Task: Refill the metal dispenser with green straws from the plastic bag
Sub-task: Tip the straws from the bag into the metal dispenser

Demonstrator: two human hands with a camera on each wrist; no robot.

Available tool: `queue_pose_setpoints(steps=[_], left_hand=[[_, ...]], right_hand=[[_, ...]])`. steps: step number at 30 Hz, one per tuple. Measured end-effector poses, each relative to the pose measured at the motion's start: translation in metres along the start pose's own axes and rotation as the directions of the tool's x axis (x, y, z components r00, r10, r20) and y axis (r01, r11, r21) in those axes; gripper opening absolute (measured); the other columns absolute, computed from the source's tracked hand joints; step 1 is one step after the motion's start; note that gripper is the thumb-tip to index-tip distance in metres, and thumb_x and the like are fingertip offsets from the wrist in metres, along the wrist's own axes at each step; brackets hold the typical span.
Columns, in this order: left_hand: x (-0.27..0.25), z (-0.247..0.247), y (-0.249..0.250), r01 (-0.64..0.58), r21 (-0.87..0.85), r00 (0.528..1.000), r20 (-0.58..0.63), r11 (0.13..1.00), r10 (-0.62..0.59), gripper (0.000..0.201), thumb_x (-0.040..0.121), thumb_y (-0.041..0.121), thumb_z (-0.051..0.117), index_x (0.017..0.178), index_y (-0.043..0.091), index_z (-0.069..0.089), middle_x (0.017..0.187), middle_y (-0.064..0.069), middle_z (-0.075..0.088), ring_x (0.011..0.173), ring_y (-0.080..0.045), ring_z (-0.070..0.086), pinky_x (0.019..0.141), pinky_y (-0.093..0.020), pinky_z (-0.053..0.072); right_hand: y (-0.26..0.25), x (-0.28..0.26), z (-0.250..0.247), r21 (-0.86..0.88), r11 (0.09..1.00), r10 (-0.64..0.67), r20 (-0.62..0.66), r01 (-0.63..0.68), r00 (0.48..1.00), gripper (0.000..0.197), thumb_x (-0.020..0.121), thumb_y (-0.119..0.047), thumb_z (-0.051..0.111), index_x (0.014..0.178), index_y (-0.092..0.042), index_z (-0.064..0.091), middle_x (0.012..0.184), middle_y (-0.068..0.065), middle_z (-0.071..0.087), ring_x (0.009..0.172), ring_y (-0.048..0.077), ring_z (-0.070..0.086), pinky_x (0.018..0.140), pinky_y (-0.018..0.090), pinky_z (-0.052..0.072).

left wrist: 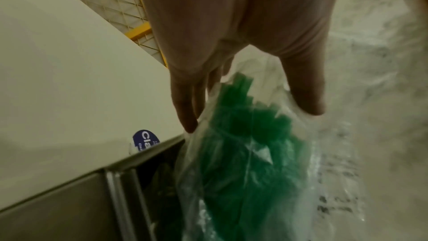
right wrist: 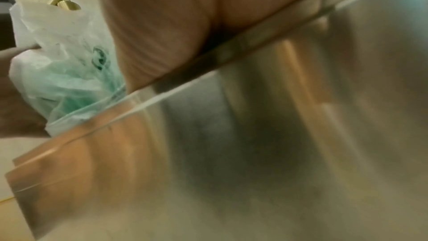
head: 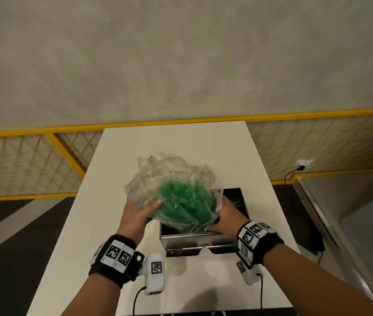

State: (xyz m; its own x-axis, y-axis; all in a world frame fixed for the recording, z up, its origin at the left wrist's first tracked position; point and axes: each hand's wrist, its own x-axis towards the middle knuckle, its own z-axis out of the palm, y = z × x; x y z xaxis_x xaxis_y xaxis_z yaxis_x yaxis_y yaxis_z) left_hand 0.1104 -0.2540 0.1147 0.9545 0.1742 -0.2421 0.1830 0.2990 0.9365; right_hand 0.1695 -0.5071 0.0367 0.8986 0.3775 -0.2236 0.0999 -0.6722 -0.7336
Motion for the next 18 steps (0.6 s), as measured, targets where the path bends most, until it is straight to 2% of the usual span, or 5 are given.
queue_pose_setpoints(steps=[3,5,8,15,18], left_hand=[[0.006,0.007,0.002,-0.021,0.020,0.993,-0.120,1.000,0.023,0.032,0.072,0.008,0.075,0.102,0.011,0.064,0.098,-0.019,0.070,0.097,-0.043,0.065,0.068,-0.038,0.056],[0.011,0.004,0.003,-0.021,0.048,0.991,-0.128,0.999,0.027,0.021,0.079,-0.001,0.067,0.096,0.012,0.066,0.094,-0.018,0.070,0.098,-0.047,0.064,0.073,-0.042,0.054],[0.014,0.003,0.019,-0.027,0.083,0.998,-0.057,0.996,0.031,0.033,0.078,-0.005,0.066,0.108,0.009,0.063,0.098,-0.016,0.070,0.098,-0.043,0.065,0.074,-0.045,0.056],[0.023,-0.009,0.066,-0.197,-0.050,0.974,-0.120,0.979,0.190,0.052,0.076,-0.013,0.064,0.123,0.007,0.051,0.113,-0.015,0.064,0.104,-0.036,0.063,0.070,-0.041,0.060],[0.031,-0.025,0.075,-0.291,-0.140,0.950,-0.158,0.946,0.269,0.065,0.072,0.001,0.075,0.129,0.009,0.045,0.125,-0.018,0.058,0.113,-0.037,0.059,0.078,-0.048,0.058]], right_hand=[[-0.003,-0.001,0.001,0.074,0.997,0.003,0.005,-0.003,1.000,0.103,0.061,-0.035,0.084,0.145,-0.028,0.025,0.141,-0.008,0.044,0.128,0.007,0.046,0.107,0.030,0.043],[-0.009,-0.001,-0.001,0.107,0.994,-0.034,0.049,0.028,0.998,0.088,0.066,-0.029,0.083,0.139,-0.024,0.036,0.132,-0.011,0.052,0.122,0.000,0.050,0.103,0.024,0.045],[-0.019,0.002,-0.005,0.086,0.996,-0.046,0.138,0.034,0.989,0.054,0.073,-0.025,0.079,0.121,-0.021,0.055,0.113,-0.017,0.060,0.106,-0.009,0.055,0.096,0.024,0.051],[-0.008,0.001,-0.004,0.045,0.993,0.103,0.057,-0.105,0.993,0.106,0.054,-0.036,0.089,0.142,-0.029,0.031,0.143,0.000,0.044,0.128,0.019,0.046,0.108,0.038,0.041],[-0.008,0.003,-0.005,-0.010,0.987,0.159,0.069,-0.159,0.985,0.116,0.056,-0.034,0.089,0.149,-0.026,0.020,0.149,0.004,0.034,0.132,0.023,0.041,0.109,0.036,0.039]])
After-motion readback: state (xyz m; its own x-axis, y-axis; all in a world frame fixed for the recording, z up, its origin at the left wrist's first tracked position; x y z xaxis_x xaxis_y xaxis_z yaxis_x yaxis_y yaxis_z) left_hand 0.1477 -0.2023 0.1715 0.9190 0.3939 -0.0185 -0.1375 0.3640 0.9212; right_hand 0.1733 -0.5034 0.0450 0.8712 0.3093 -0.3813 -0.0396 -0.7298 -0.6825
